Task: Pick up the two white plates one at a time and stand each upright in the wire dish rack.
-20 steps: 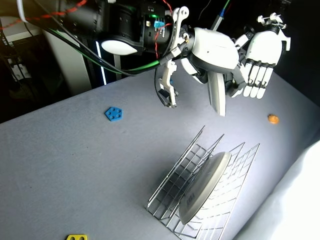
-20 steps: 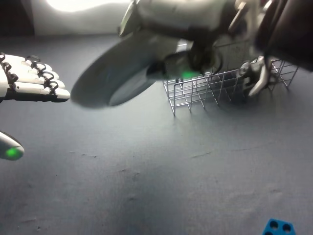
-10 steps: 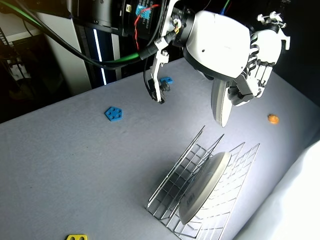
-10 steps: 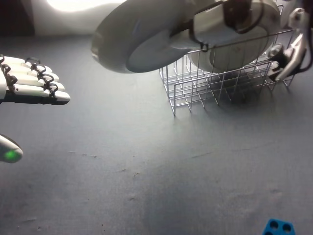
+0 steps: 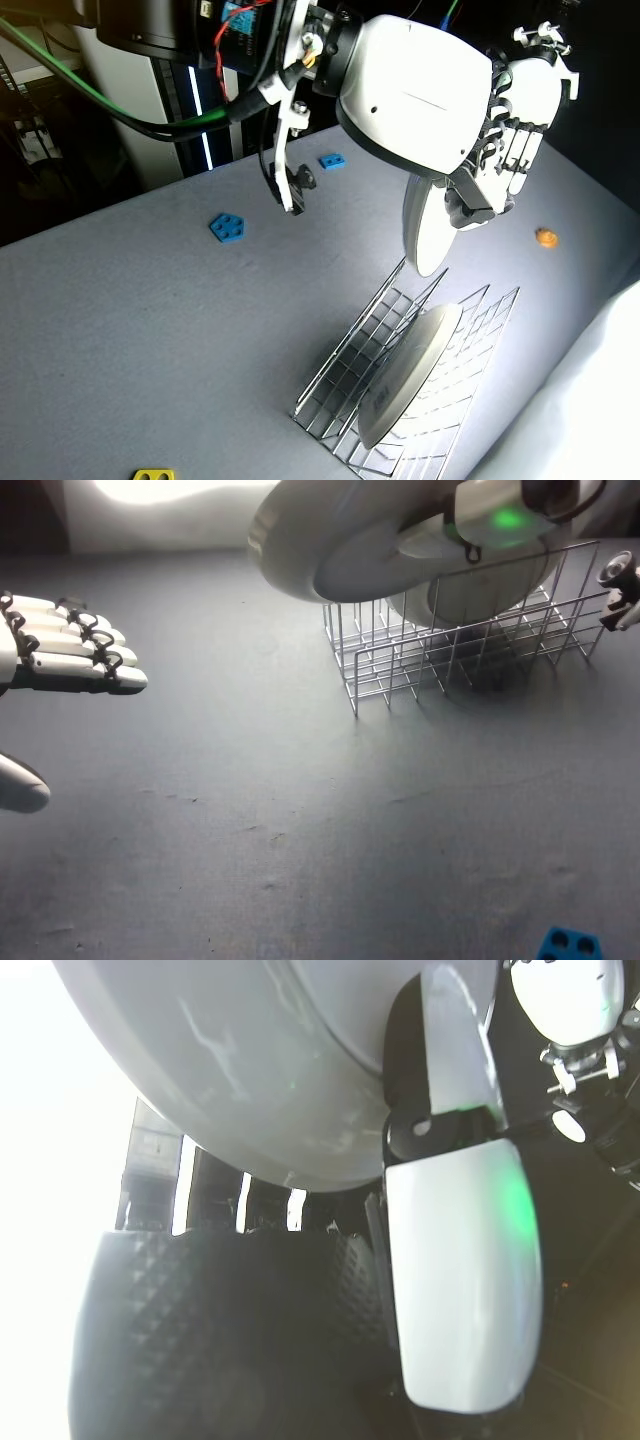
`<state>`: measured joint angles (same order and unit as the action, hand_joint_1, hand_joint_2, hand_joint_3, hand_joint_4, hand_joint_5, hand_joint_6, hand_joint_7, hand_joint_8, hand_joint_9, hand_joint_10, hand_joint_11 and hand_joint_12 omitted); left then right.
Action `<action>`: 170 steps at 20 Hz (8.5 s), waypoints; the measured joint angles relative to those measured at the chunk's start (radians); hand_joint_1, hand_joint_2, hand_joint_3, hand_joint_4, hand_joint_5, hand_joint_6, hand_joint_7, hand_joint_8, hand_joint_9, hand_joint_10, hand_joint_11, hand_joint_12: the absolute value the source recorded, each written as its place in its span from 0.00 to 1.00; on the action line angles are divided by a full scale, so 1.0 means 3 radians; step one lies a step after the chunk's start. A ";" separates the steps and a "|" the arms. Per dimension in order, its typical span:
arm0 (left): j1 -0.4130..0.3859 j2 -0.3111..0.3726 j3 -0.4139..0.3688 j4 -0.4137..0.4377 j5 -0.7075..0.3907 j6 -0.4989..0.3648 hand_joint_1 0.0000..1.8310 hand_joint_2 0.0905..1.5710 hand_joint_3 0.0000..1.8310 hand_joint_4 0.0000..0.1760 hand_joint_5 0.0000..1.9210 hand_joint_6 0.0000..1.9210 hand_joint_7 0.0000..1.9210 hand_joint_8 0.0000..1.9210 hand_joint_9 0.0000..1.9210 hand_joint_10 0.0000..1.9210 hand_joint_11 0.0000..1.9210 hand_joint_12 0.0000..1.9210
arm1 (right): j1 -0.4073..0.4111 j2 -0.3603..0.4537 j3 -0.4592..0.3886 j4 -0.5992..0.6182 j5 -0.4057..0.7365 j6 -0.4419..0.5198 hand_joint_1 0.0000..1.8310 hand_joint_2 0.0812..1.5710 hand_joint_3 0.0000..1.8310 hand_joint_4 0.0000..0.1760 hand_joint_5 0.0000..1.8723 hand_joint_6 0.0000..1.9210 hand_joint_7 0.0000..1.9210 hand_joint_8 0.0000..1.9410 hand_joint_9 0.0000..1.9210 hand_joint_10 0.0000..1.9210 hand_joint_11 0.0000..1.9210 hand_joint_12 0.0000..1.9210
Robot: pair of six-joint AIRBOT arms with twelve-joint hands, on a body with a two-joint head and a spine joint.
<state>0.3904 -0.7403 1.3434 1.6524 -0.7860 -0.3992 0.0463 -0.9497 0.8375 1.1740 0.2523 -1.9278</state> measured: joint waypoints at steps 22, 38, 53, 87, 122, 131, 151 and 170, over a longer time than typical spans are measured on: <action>-0.0009 -0.0020 -0.0014 0.0001 0.0000 -0.0005 0.00 0.68 0.00 0.00 0.00 0.00 0.01 0.00 0.00 0.00 0.00 0.00 | -0.0272 0.0106 0.0149 0.0004 0.0017 -0.0394 0.66 0.71 0.00 0.12 0.50 0.58 0.50 0.50 0.57 0.00 0.32 0.51; -0.0009 -0.0038 -0.0005 0.0017 -0.0001 -0.0006 0.00 0.68 0.00 0.00 0.00 0.00 0.01 0.00 0.00 0.00 0.00 0.00 | -0.0336 0.0029 0.0224 0.0052 0.0206 -0.0684 0.66 0.70 0.00 0.15 0.52 0.54 0.52 0.48 0.57 0.01 0.31 0.53; -0.0009 -0.0042 -0.0005 0.0018 -0.0001 -0.0006 0.00 0.67 0.00 0.00 0.01 0.00 0.01 0.00 0.00 0.00 0.00 0.00 | -0.0356 -0.0228 0.0431 0.0318 0.0219 -0.0754 0.66 0.70 0.00 0.14 0.52 0.55 0.51 0.48 0.57 0.00 0.32 0.53; -0.0010 -0.0055 -0.0009 0.0019 -0.0001 -0.0006 0.00 0.67 0.00 0.00 0.01 0.00 0.01 0.00 0.00 0.00 0.00 0.00 | -0.0729 -0.0717 0.0905 0.0371 0.0370 -0.0637 0.65 0.72 0.00 0.03 0.49 0.61 0.48 0.52 0.54 0.01 0.29 0.51; -0.0010 -0.0051 -0.0065 0.0028 -0.0010 -0.0008 0.00 0.67 0.00 0.00 0.01 0.00 0.02 0.00 0.01 0.00 0.00 0.00 | -0.0641 -0.0727 0.0904 0.0305 0.0355 -0.0656 0.42 0.55 0.01 0.00 0.28 0.01 0.31 0.06 0.16 0.48 0.01 0.80; -0.0009 -0.0051 -0.0065 0.0028 -0.0009 -0.0008 0.00 0.67 0.00 0.00 0.00 0.00 0.01 0.00 0.00 0.00 0.00 0.00 | -0.0562 -0.0684 0.0862 0.0312 0.0334 -0.0660 0.39 0.54 0.00 0.00 0.30 0.01 0.18 0.39 0.12 0.56 0.01 0.81; -0.0047 0.0013 -0.0229 0.0277 -0.0214 -0.0060 0.00 0.67 0.00 0.00 0.01 0.00 0.02 0.00 0.01 0.00 0.00 0.00 | -0.0404 -0.0175 -0.0041 -0.1956 0.0614 0.0591 0.41 0.51 0.00 0.00 0.23 0.27 0.13 0.54 0.10 0.66 0.03 0.89; -0.0264 0.0118 -0.0453 0.0573 -0.0506 -0.0071 0.00 0.68 0.00 0.00 0.00 0.00 0.01 0.00 0.00 0.00 0.00 0.00 | -0.0777 -0.0067 -0.0107 -0.1820 0.0716 0.0465 0.40 0.55 0.00 0.00 0.19 0.40 0.11 0.63 0.10 0.76 0.07 0.93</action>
<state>0.3111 -0.7048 1.2076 1.8244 -0.9379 -0.4206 -0.1867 -0.9699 0.8055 0.6281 0.4671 -1.7882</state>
